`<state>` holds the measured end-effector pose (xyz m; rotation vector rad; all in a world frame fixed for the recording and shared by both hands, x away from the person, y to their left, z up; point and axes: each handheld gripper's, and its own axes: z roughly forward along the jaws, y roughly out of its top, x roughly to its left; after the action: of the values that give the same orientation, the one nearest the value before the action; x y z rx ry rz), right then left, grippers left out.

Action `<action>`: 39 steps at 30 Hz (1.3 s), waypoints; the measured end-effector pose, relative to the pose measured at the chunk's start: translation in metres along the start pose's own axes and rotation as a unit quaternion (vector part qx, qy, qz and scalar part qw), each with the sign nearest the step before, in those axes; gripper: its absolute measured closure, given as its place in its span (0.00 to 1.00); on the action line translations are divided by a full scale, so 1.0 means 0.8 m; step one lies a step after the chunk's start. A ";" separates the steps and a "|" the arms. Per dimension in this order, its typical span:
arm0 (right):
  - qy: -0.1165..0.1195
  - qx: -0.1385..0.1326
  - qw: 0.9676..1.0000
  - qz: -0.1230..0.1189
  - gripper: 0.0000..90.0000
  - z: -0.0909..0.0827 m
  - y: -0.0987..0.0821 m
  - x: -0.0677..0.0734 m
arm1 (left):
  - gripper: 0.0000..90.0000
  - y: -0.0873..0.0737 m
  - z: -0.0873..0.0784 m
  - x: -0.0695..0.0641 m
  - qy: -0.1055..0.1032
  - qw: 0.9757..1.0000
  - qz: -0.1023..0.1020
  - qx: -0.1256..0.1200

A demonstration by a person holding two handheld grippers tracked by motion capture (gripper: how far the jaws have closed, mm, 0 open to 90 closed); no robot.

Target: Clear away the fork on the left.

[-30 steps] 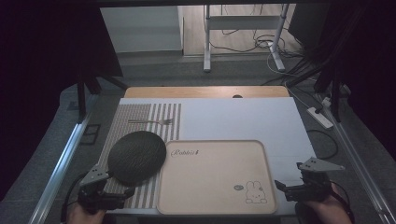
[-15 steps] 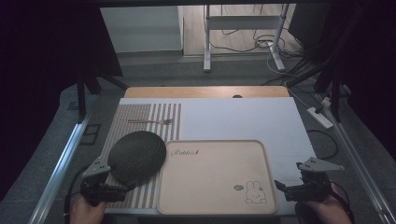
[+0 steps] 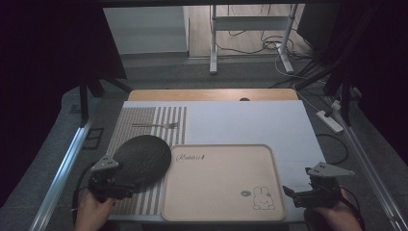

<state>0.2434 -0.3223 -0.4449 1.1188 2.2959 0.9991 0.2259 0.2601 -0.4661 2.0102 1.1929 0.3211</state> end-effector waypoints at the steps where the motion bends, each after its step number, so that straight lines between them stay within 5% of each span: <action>1: 0.000 0.000 1.000 0.000 0.00 0.000 0.000 0.000 | 0.00 0.004 0.003 0.002 0.001 1.000 0.003 0.000; 16: 0.000 0.001 1.000 0.000 0.00 0.000 0.000 0.000 | 0.00 0.037 0.029 0.018 -0.017 1.000 0.016 0.007; 21: 0.001 0.001 1.000 0.000 0.00 0.000 0.000 0.000 | 0.00 0.052 0.041 0.026 -0.022 1.000 0.002 0.009; 39: 0.001 0.002 1.000 0.001 0.00 0.001 0.000 -0.001 | 0.00 0.101 0.084 0.058 -0.004 1.000 -0.003 0.023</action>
<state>0.2440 -0.3224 -0.4451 1.1213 2.2997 0.9978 0.3394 0.2444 -0.4610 2.0460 1.2106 0.2841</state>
